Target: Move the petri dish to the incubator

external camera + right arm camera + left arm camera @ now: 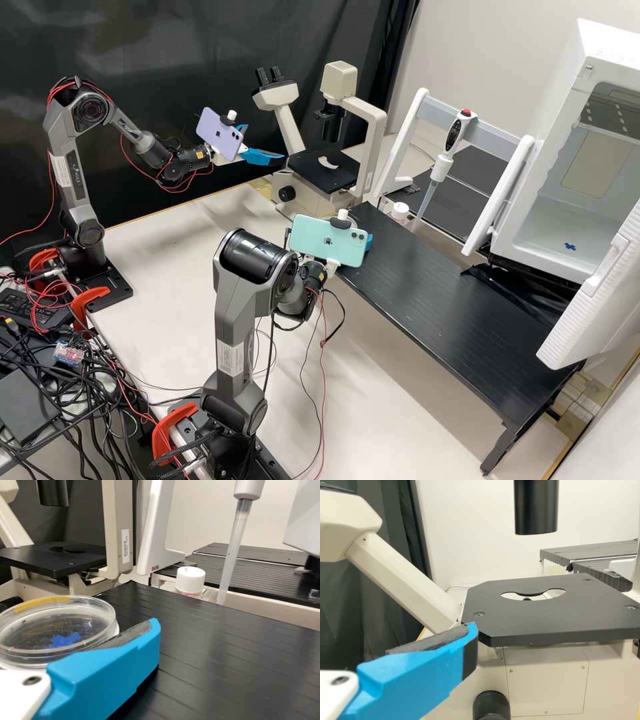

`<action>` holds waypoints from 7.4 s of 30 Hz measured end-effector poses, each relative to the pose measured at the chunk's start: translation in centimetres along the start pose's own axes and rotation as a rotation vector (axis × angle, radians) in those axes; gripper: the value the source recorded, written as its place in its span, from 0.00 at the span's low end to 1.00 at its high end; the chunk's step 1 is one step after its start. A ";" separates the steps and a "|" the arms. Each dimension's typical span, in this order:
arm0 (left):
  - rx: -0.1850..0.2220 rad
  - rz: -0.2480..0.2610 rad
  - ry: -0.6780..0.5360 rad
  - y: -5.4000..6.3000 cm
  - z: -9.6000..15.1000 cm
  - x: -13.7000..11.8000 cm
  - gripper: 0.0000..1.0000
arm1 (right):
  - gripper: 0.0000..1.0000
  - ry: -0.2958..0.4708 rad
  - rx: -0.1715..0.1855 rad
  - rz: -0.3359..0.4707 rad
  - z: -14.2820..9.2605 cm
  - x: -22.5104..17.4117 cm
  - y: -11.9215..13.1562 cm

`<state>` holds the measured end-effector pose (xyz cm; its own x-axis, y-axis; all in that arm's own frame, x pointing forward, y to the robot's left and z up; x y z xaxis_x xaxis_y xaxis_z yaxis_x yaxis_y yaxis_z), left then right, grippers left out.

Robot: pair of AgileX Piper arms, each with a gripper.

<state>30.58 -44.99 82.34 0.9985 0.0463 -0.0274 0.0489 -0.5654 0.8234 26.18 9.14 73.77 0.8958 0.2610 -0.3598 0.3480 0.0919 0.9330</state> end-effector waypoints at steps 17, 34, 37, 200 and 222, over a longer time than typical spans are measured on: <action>0.000 0.000 0.000 0.0 0.0 0.0 1.00 | 0.00 -0.001 0.000 -0.001 0.0 0.0 0.0; 0.000 0.000 0.000 0.0 0.0 0.0 1.00 | 0.00 -0.007 0.000 0.005 0.2 0.0 0.1; 0.000 0.000 0.000 0.0 0.0 0.0 1.00 | 0.00 -0.010 -0.004 0.006 0.4 0.0 0.3; 0.000 0.000 0.000 0.0 0.0 0.0 1.00 | 1.00 -0.356 0.015 0.617 11.1 -1.2 24.1; 0.000 0.000 0.000 0.0 0.0 0.0 1.00 | 1.00 -0.026 0.010 0.604 0.4 -7.8 10.6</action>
<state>30.58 -44.99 82.34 0.9985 0.0463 -0.0274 0.0489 -0.5654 0.8234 23.01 7.67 86.50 0.9421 0.2409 0.2334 -0.2219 -0.0741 0.9723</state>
